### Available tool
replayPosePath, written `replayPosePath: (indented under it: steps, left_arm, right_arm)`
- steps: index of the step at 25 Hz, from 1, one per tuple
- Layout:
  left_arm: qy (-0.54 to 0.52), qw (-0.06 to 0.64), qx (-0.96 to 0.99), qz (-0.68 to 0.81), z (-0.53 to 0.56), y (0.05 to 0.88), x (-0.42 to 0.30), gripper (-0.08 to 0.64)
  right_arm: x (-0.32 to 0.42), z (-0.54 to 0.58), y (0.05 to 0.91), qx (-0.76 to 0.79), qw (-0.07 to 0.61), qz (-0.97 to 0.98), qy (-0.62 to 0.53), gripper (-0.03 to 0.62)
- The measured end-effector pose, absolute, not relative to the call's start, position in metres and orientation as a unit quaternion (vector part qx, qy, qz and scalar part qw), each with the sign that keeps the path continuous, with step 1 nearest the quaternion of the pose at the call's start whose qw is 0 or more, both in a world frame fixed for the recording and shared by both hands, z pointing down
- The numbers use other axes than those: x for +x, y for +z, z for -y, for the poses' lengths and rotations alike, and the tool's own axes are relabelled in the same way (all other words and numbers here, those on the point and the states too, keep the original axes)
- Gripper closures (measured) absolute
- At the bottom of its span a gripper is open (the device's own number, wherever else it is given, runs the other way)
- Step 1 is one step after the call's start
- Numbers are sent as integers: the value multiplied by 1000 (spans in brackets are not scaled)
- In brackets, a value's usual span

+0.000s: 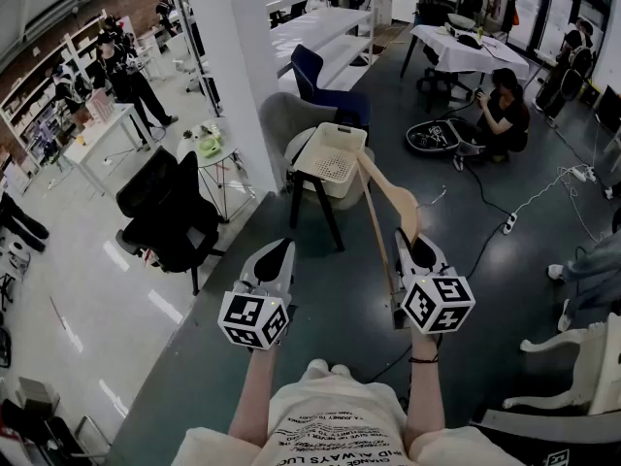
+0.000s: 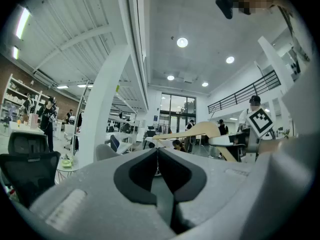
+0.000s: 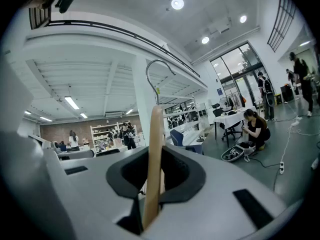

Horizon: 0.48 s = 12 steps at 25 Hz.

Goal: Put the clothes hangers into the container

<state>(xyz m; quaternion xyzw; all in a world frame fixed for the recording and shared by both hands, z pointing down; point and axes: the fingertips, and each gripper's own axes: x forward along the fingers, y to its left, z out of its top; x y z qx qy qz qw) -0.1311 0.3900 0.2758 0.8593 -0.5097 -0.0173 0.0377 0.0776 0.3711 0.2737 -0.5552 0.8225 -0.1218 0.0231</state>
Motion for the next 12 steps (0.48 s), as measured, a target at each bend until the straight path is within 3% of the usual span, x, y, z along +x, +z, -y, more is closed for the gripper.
replayPosePath:
  steps: [12]
  left_arm:
    - [-17, 35, 858, 512, -385, 278, -122, 534]
  right_arm:
    - [89, -365, 276, -556, 29, -822, -122, 538]
